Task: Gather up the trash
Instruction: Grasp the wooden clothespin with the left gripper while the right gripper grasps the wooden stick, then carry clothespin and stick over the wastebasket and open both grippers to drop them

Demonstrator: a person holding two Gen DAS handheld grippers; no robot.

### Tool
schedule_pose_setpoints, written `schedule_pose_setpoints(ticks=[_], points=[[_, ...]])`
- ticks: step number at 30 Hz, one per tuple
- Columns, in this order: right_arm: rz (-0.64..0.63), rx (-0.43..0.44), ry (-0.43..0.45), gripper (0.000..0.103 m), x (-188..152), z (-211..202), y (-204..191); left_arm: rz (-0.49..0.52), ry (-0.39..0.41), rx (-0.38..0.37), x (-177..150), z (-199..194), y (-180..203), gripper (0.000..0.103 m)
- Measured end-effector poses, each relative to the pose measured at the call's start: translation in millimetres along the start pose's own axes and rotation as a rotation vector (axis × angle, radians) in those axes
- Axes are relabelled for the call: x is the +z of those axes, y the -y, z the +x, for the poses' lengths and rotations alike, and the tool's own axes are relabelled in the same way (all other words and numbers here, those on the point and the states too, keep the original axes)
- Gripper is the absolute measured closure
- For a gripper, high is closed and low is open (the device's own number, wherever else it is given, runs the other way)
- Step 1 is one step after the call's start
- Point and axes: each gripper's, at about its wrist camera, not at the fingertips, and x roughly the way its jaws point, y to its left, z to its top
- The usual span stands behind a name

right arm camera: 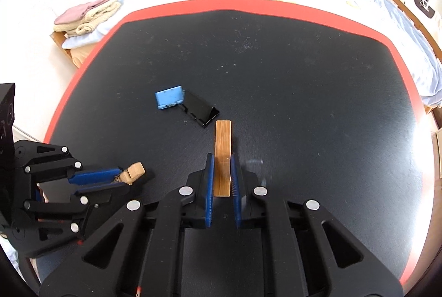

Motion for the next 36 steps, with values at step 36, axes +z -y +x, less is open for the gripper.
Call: schedule_pose_setpoints(ticks=[36], points=[[-0.112,0.08,0.028,0.092,-173,-129,-75,-0.045,0.092,-0.001,-78,-91,76,0.09]])
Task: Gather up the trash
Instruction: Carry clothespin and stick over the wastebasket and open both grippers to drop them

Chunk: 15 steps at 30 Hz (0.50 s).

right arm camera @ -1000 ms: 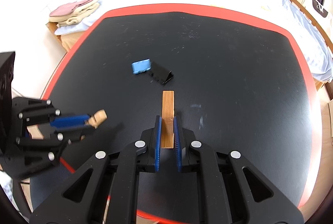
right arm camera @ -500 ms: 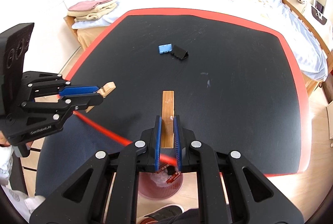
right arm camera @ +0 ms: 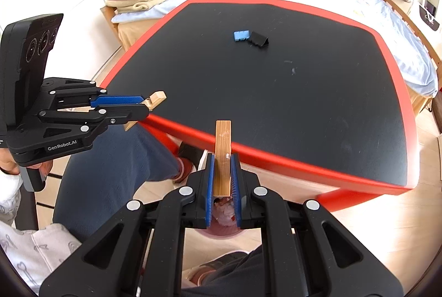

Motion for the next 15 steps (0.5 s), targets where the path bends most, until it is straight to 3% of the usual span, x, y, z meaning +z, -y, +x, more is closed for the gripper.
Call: schedule_pose_setpoints(ticks=[15], points=[[0.006,0.046,-0.028,0.092,-25,-1,-9,0.012,-0.037,-0.036,-25,2,17,0.09]])
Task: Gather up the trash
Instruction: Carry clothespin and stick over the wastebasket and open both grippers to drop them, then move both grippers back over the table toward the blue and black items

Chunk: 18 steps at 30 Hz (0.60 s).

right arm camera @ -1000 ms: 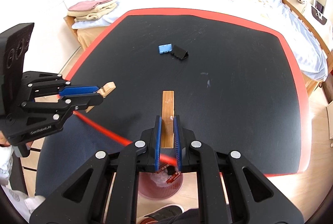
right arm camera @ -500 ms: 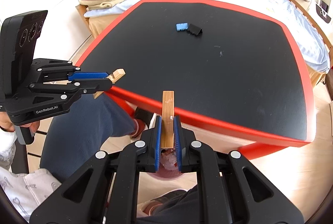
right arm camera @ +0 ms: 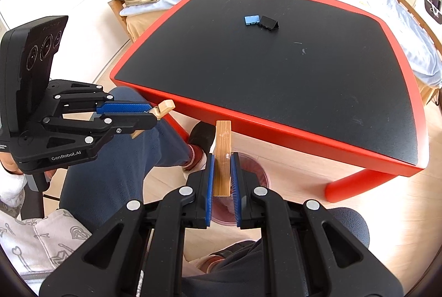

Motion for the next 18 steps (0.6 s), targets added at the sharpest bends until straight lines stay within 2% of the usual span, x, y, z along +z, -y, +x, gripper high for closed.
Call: schedule_pose_setpoints(ticks=[14,15,16,17,18], points=[[-0.003,0.024,0.001,0.091,0.4,-1.1,-0.4,0.002,-0.007,-0.015,-2.6,2.2,2.4,0.087],[-0.003,0.021,-0.001,0.084,0.3,-0.3,-0.2,0.002,-0.009,-0.017,-2.5,3.3,1.9,0.078],[-0.001,0.005,-0.004,0.058,0.1,1.1,1.1,0.0,-0.013,-0.013,-2.5,5.2,1.2,0.067],[0.002,-0.007,-0.006,0.041,-0.3,2.1,2.1,-0.007,-0.007,-0.003,-2.6,5.9,-0.4,0.043],[0.011,-0.013,-0.003,0.02,-0.9,2.8,4.4,-0.013,0.004,0.005,-2.6,5.1,-2.0,0.023]])
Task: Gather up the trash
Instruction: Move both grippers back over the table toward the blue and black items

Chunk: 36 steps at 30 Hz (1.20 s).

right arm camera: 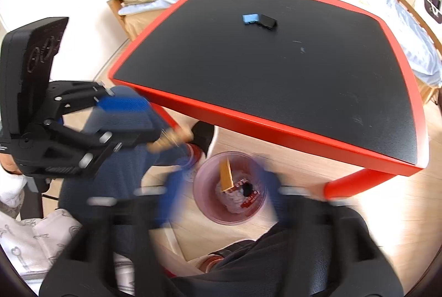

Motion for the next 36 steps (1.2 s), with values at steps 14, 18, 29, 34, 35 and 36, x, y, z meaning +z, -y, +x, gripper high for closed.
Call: schedule_pose_setpoints(ticks=[14,18,29,34,35,36], points=[[0.027,-0.024,0.002,0.008,-4,5,8,-0.044,0.027,0.081,1,-7,-13,0.008],[0.027,-0.018,0.006,0.007,-3,4,7,-0.048,0.033,0.08,4,-9,-16,0.008],[0.013,0.0,0.039,0.006,25,2,18,-0.038,0.07,0.085,25,-10,-33,0.008],[-0.023,0.005,0.057,0.006,56,4,25,-0.014,0.082,0.105,51,-6,-53,0.008],[-0.037,0.004,0.061,0.006,64,5,27,-0.007,0.083,0.106,55,-5,-56,0.008],[-0.045,0.002,0.063,0.006,69,7,28,0.0,0.083,0.107,60,-4,-59,0.008]])
